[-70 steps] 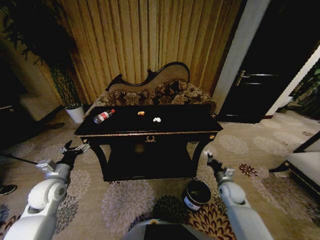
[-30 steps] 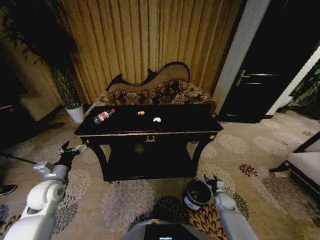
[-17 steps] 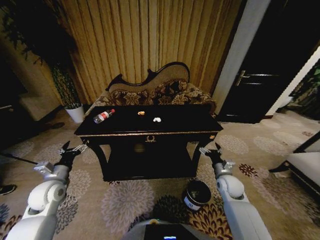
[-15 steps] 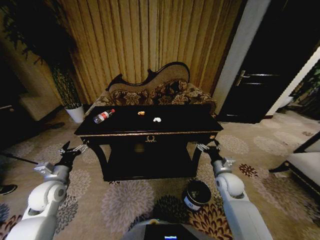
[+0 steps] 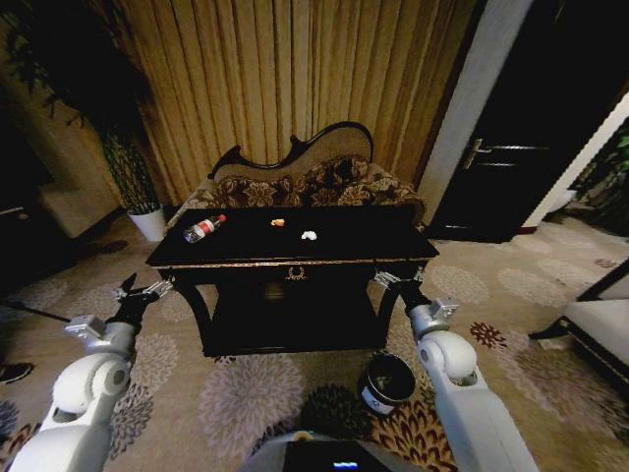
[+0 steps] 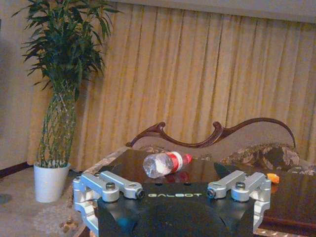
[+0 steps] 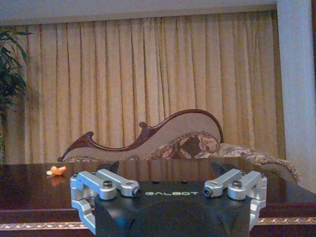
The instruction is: Move to the front of the table and place the trash on the table into the trash bin.
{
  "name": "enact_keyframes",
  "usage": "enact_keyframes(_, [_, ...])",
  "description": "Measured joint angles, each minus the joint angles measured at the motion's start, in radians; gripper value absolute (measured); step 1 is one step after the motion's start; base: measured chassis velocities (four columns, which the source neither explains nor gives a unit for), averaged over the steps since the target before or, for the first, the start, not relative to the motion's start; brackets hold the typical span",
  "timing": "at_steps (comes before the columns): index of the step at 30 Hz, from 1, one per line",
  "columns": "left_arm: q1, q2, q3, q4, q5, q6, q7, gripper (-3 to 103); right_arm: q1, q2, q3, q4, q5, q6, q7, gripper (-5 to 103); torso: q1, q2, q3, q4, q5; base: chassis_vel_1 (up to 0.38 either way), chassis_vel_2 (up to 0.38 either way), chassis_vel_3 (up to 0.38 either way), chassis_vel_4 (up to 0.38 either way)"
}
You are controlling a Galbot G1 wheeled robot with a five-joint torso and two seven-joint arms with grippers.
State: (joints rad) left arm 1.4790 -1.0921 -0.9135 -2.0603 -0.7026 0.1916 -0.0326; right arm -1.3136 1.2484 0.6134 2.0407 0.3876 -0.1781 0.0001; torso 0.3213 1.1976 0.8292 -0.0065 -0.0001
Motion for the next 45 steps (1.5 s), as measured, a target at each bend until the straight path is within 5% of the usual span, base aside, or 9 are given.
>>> enact_keyframes(31, [0.002, -0.005, -0.002, -0.014, 0.003, 0.004, 0.000, 100, 0.001, 0.000, -0.014, -0.007, -0.006, 0.034, 0.000, 100, 0.000, 0.000, 0.000, -0.0001, -0.0002, -0.149, 0.147, 0.152, -0.141])
enact_keyframes(45, [0.019, -0.017, 0.002, -0.047, 0.008, 0.015, -0.006, 100, 0.096, -0.068, -0.223, -0.042, 0.045, -0.016, 0.000, 100, 0.001, 0.000, 0.000, -0.0001, -0.0001, 0.010, -0.007, -0.007, 0.014])
